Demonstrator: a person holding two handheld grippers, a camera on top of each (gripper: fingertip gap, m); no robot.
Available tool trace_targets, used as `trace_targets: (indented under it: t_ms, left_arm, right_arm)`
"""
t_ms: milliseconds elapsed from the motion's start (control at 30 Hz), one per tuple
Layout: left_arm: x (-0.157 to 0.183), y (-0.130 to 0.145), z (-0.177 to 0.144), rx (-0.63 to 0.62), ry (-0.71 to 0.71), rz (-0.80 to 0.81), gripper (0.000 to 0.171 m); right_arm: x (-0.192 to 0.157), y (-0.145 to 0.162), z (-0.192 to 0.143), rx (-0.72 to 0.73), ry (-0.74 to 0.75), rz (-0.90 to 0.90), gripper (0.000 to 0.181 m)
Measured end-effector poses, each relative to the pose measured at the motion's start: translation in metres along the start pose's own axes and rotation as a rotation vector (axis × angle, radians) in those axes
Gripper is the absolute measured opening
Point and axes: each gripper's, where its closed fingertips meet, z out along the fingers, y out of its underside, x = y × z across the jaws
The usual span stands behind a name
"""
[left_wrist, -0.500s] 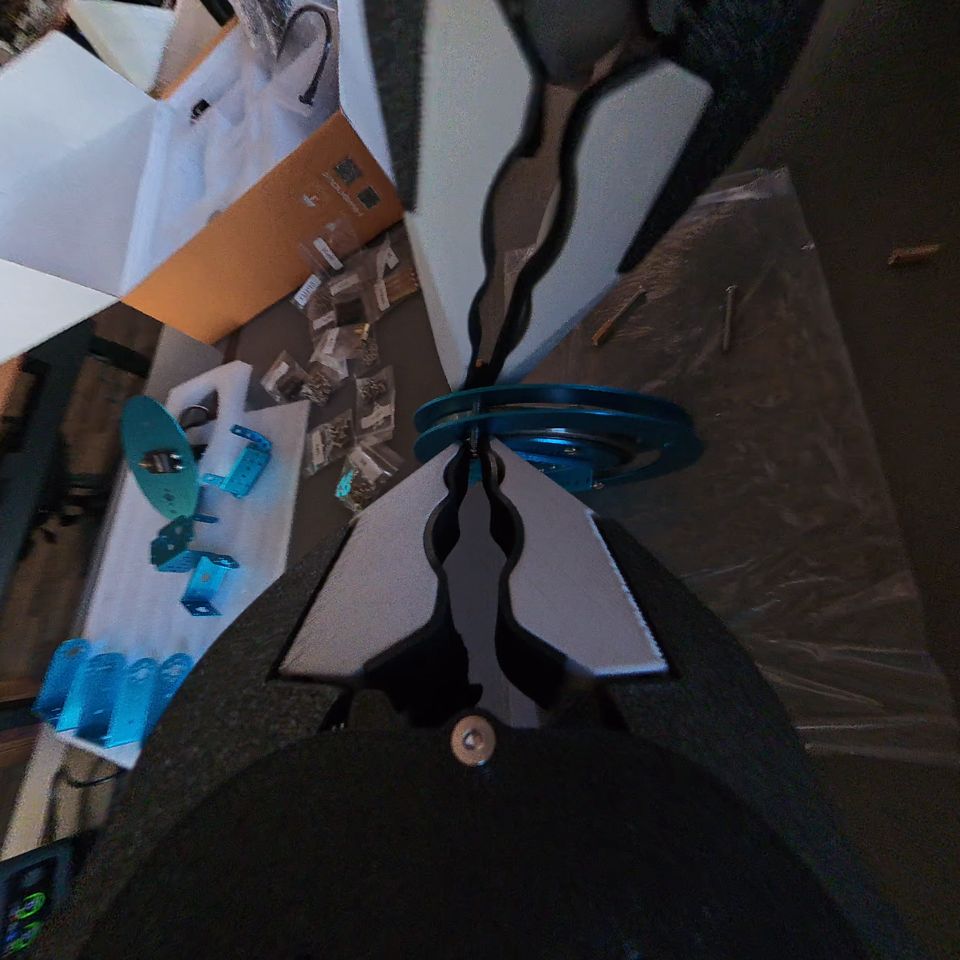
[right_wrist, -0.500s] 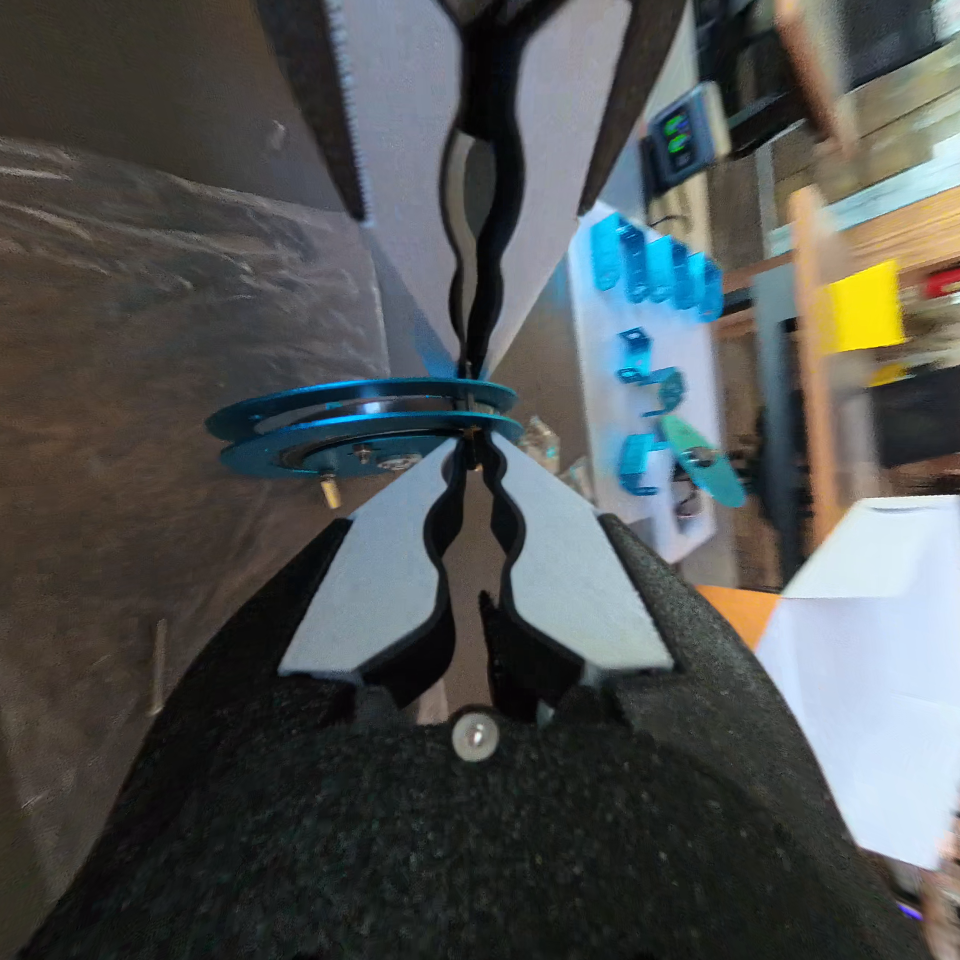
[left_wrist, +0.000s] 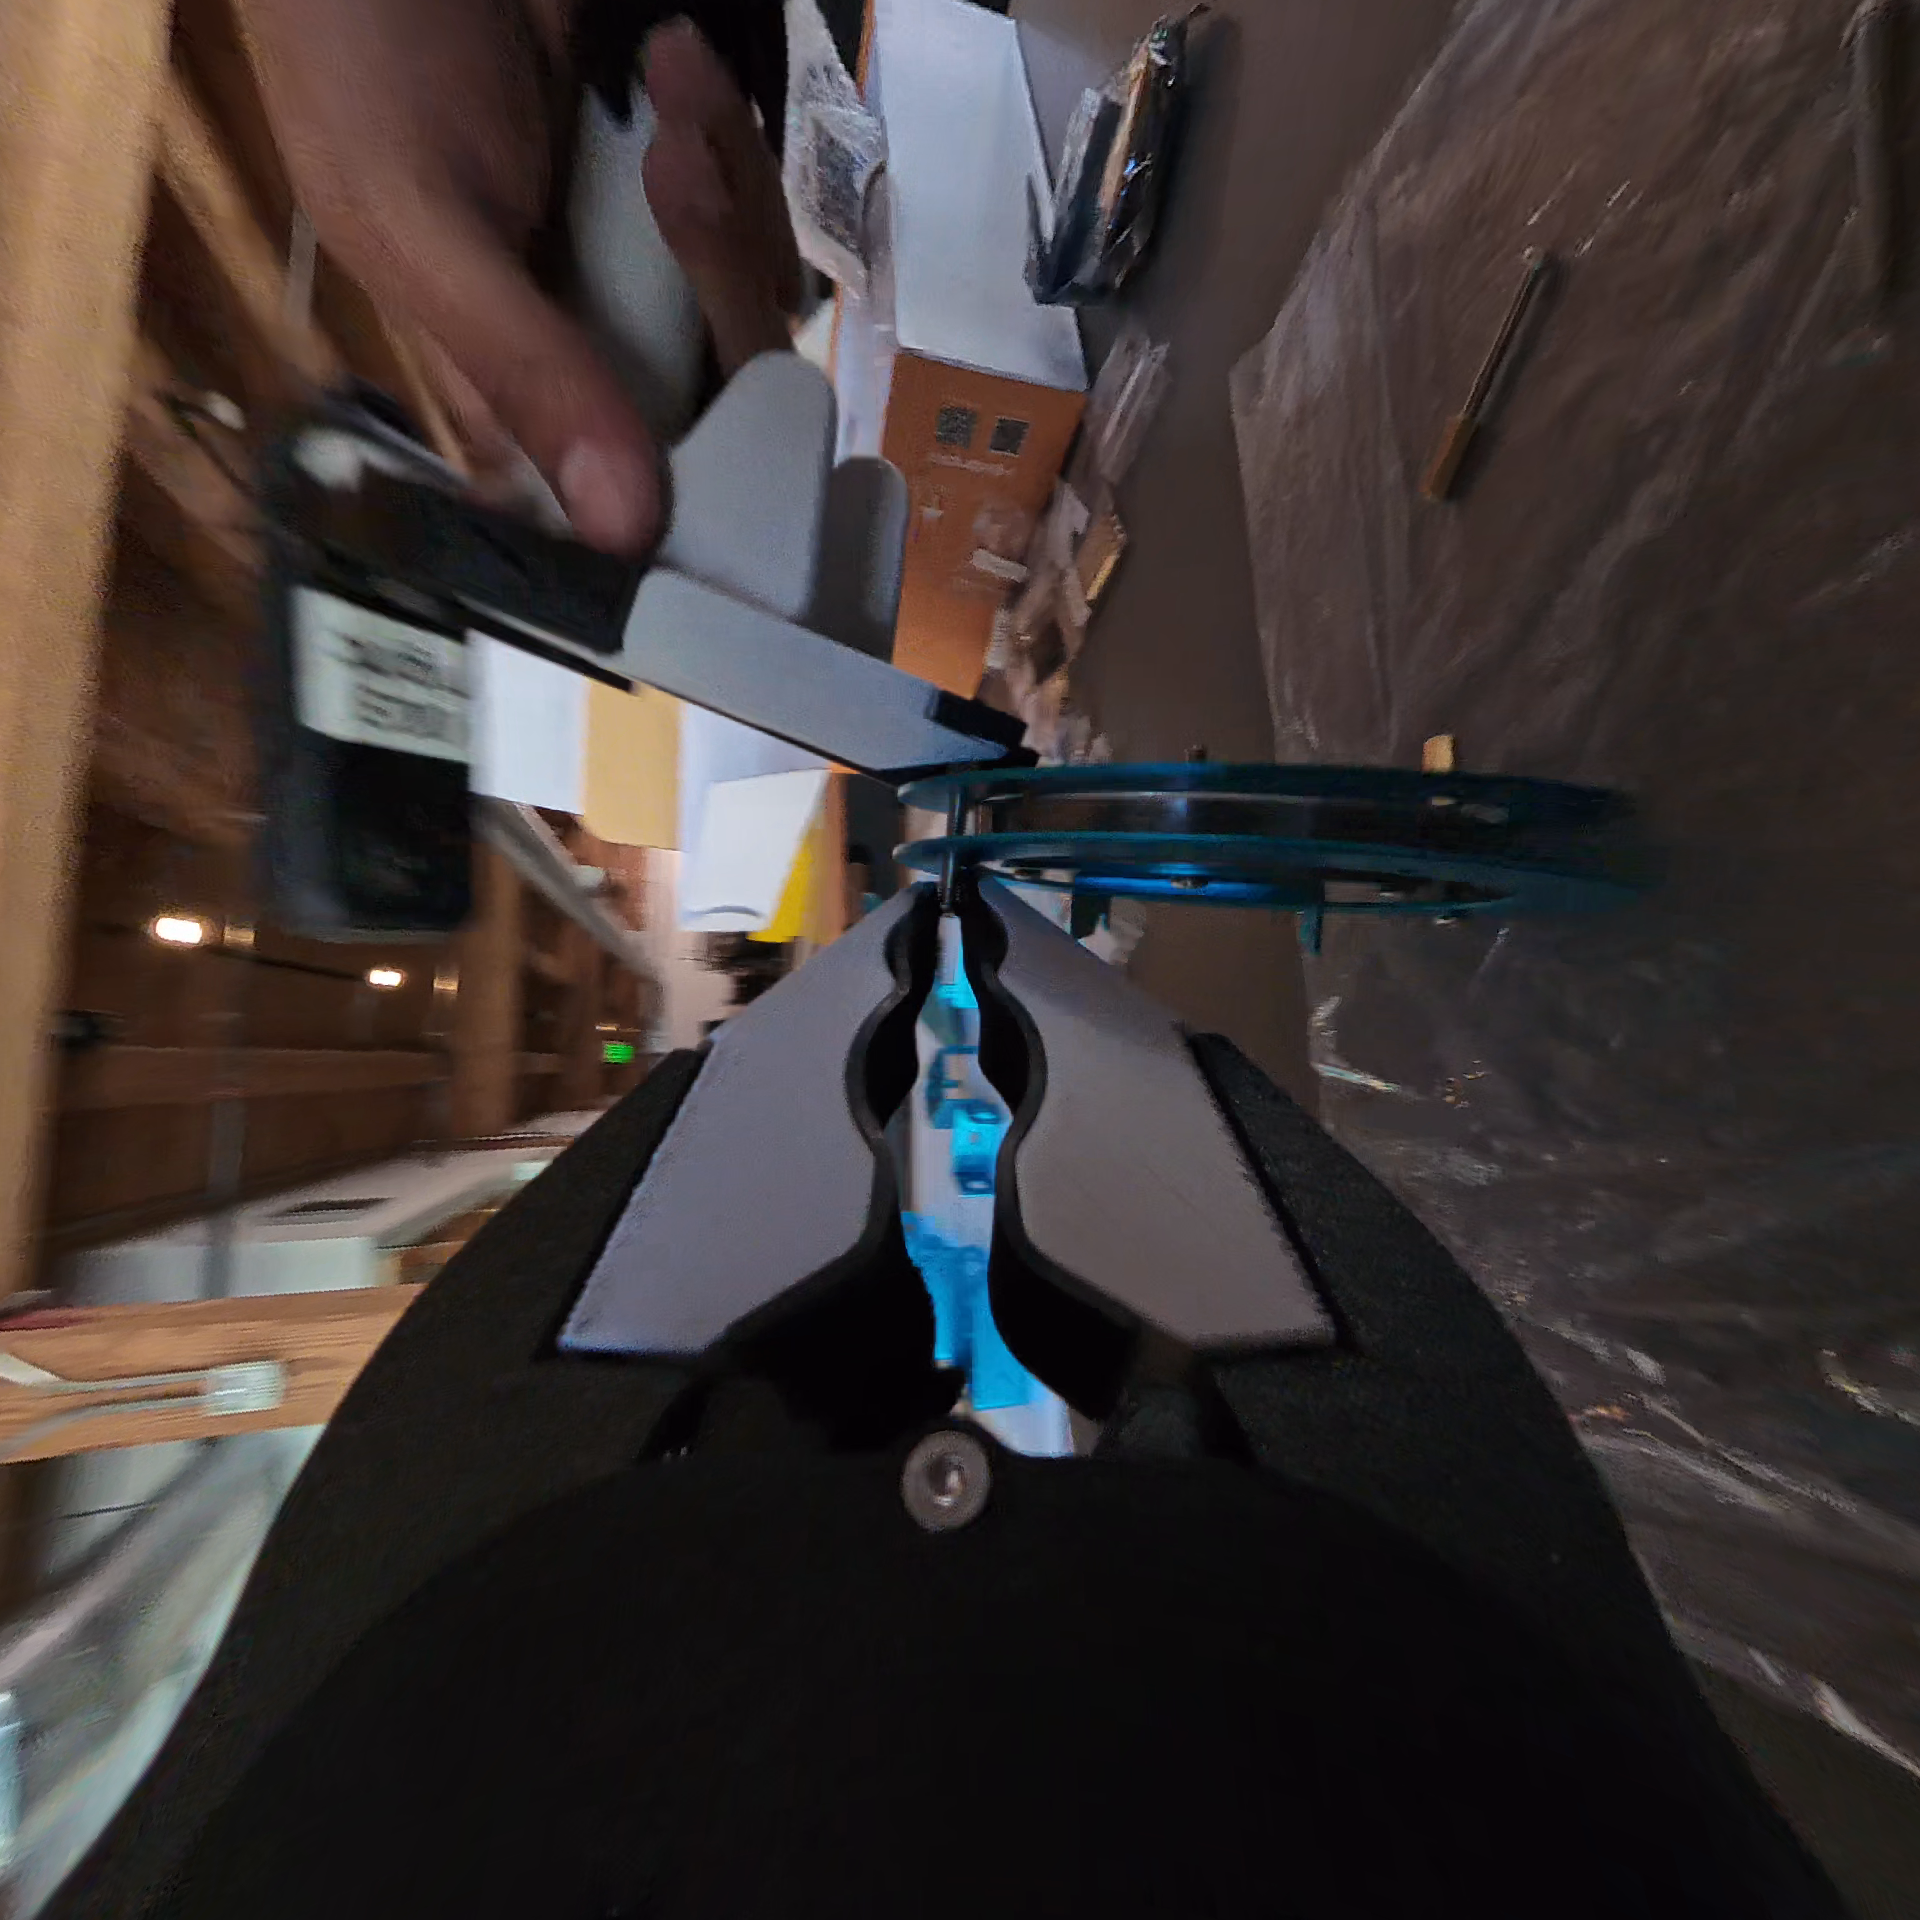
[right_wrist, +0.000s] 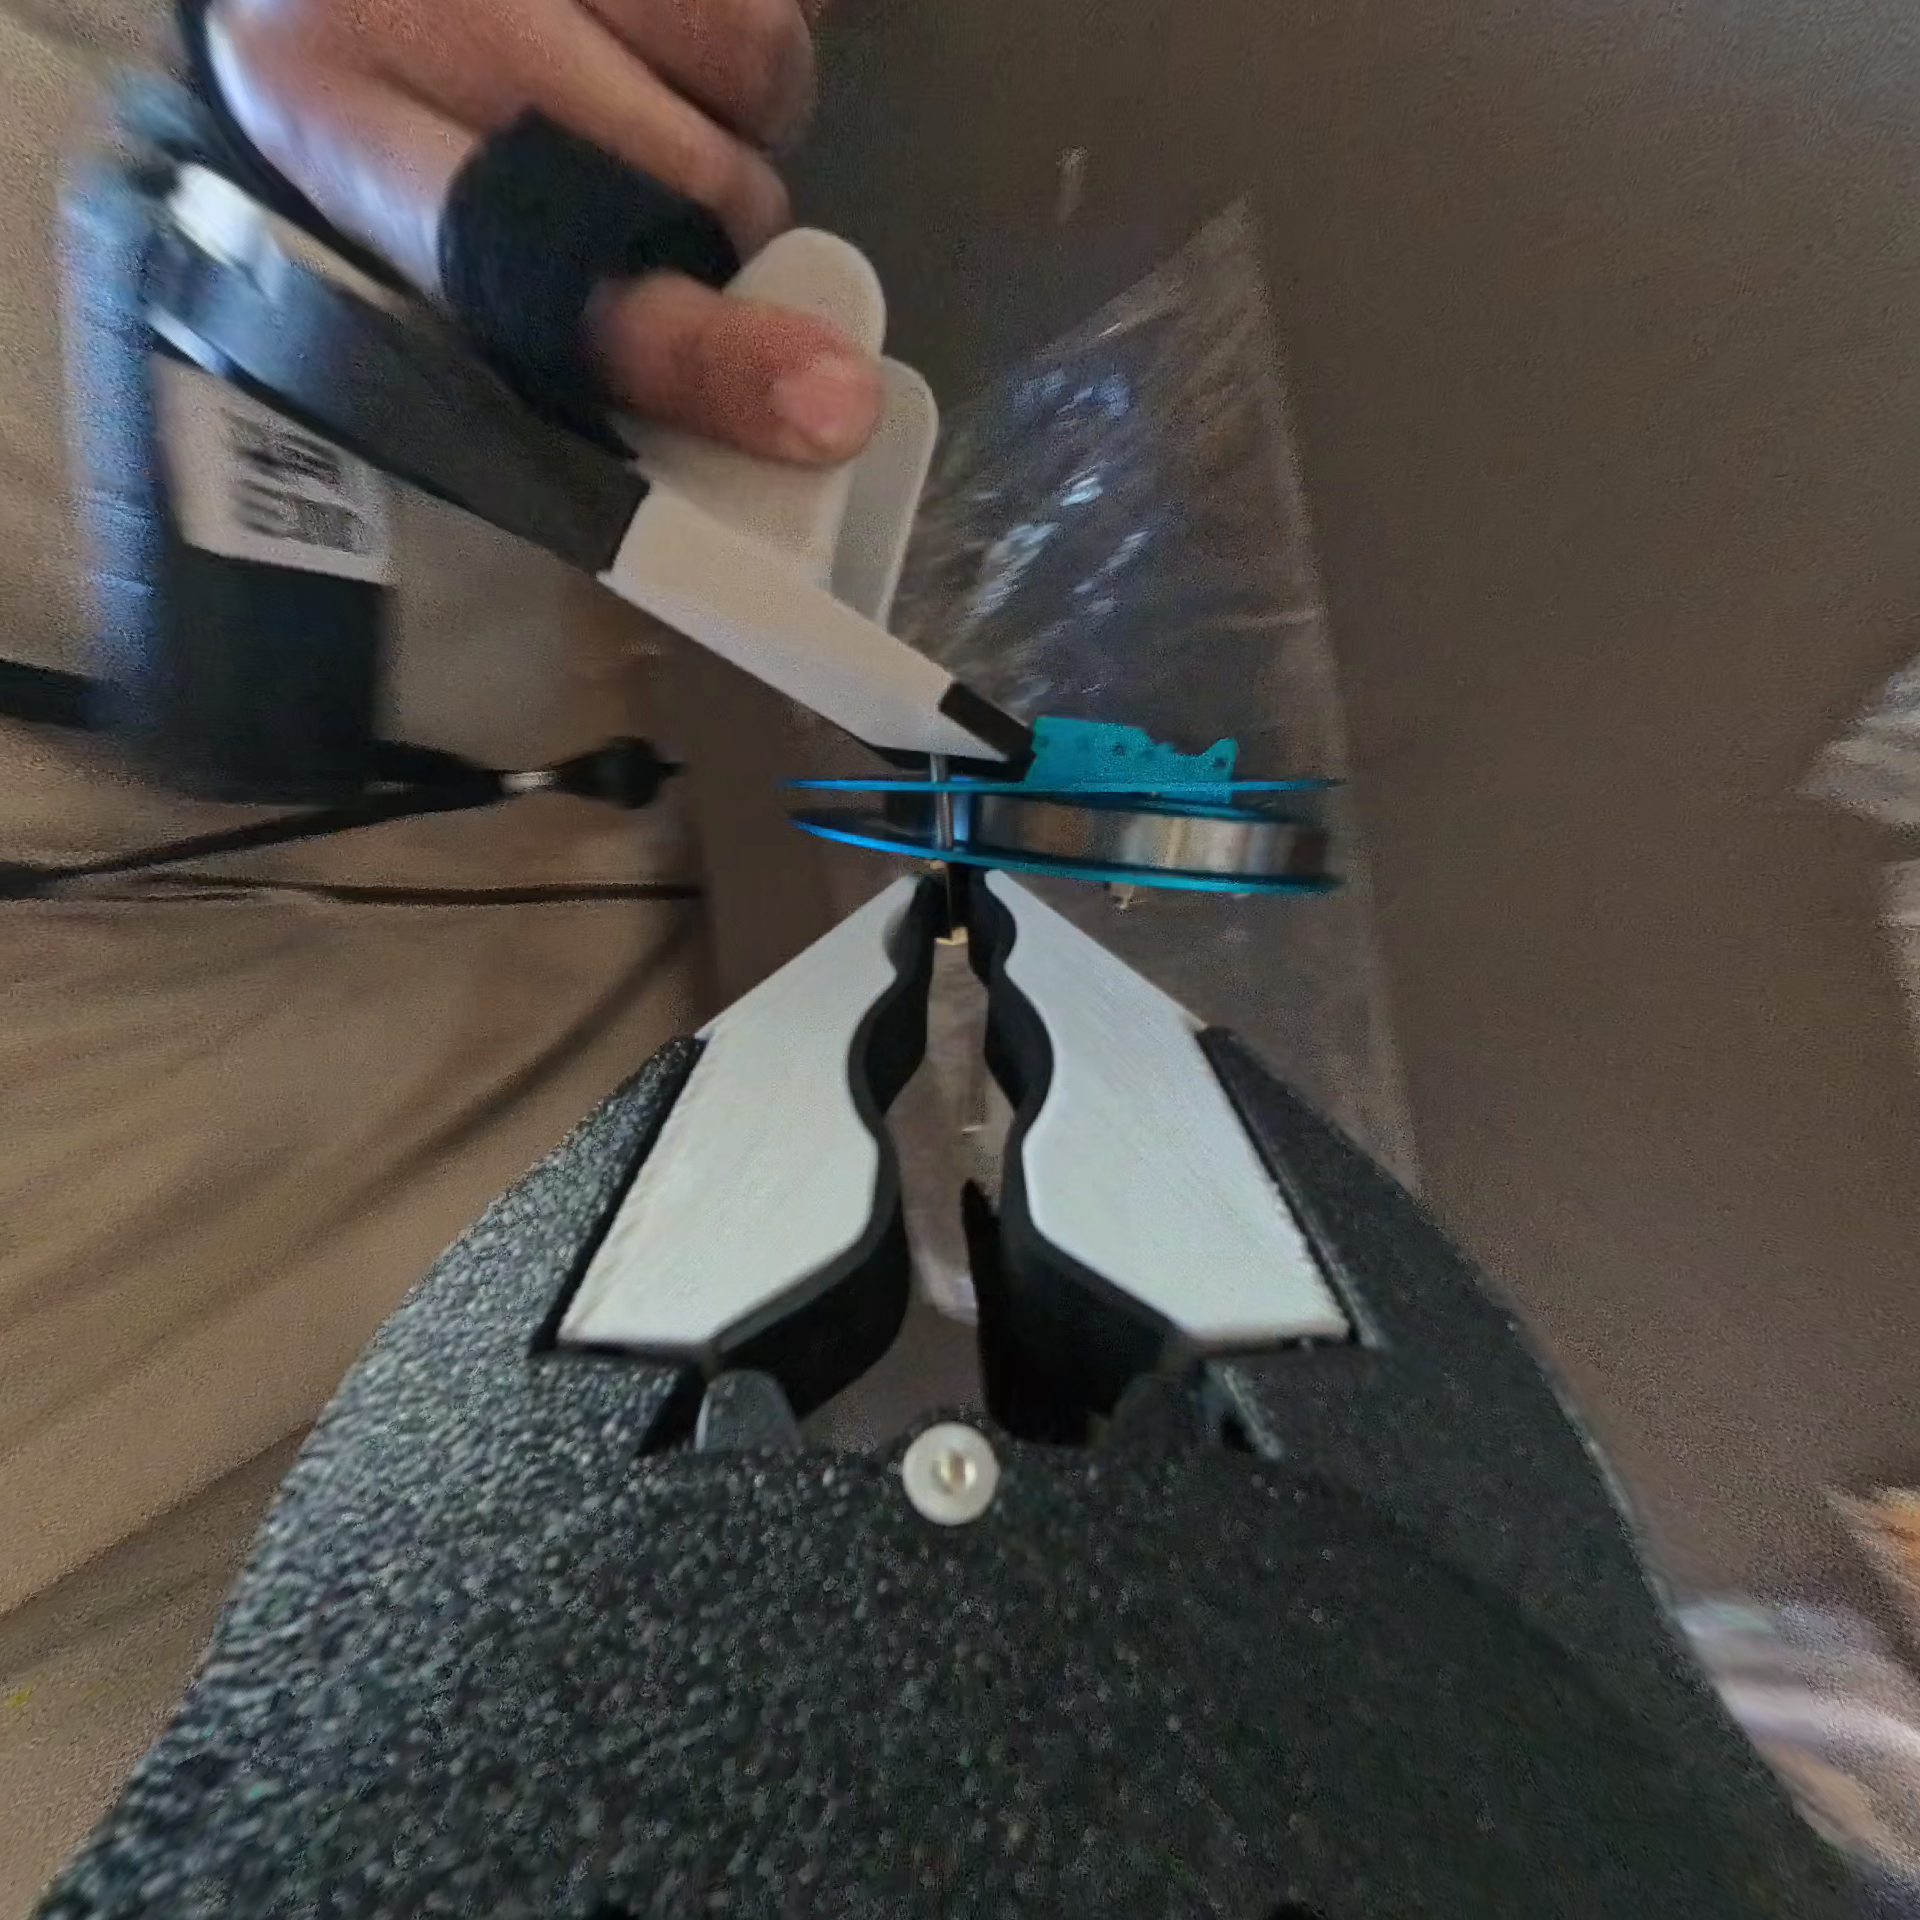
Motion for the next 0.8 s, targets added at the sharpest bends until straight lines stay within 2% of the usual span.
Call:
trace_targets:
  t_ms: [133, 167, 200, 267, 367, 533, 600, 667, 733, 800]
  left_arm:
    - [-0.003, 0.002, 0.003, -0.023, -0.192, 0.209, 0.001]
    - [-0.004, 0.002, 0.003, -0.023, -0.231, 0.253, 0.002]
    - [-0.005, 0.002, 0.003, -0.022, -0.259, 0.281, 0.002]
    - [-0.004, 0.003, 0.004, -0.021, -0.258, 0.265, 0.002]
    - [-0.003, 0.001, 0.004, 0.015, -0.196, 0.149, 0.003]
    - [0.001, 0.003, 0.002, 0.085, 0.042, -0.247, 0.006]
    - [0.005, 0.009, 0.000, 0.092, 0.165, -0.395, 0.016]
    - [0.013, 0.015, -0.004, 0.101, 0.360, -0.600, 0.019]
    - [0.016, 0.010, -0.012, 0.172, 0.599, -0.902, 0.029]
    - [0.006, 0.007, -0.016, 0.265, 0.777, -1.213, 0.031]
  right_arm:
    - [-0.011, 0.000, -0.002, -0.001, -0.508, 0.413, 0.005]
    - [-0.012, -0.001, -0.003, 0.008, -0.612, 0.466, 0.005]
    - [-0.012, -0.002, -0.003, 0.016, -0.687, 0.492, 0.005]
    - [-0.010, -0.003, -0.005, 0.045, -0.734, 0.487, 0.005]
    - [-0.006, -0.003, -0.007, 0.071, -0.662, 0.418, 0.005]
    - [-0.004, -0.003, -0.004, 0.130, -0.432, 0.227, 0.004]
    - [-0.001, -0.004, -0.004, 0.167, -0.338, 0.150, 0.005]
    - [0.002, -0.005, -0.004, 0.208, -0.246, 0.078, 0.004]
    - [0.006, -0.006, -0.005, 0.254, -0.142, -0.019, 0.005]
    - [0.006, -0.006, -0.004, 0.302, -0.077, -0.088, 0.005]
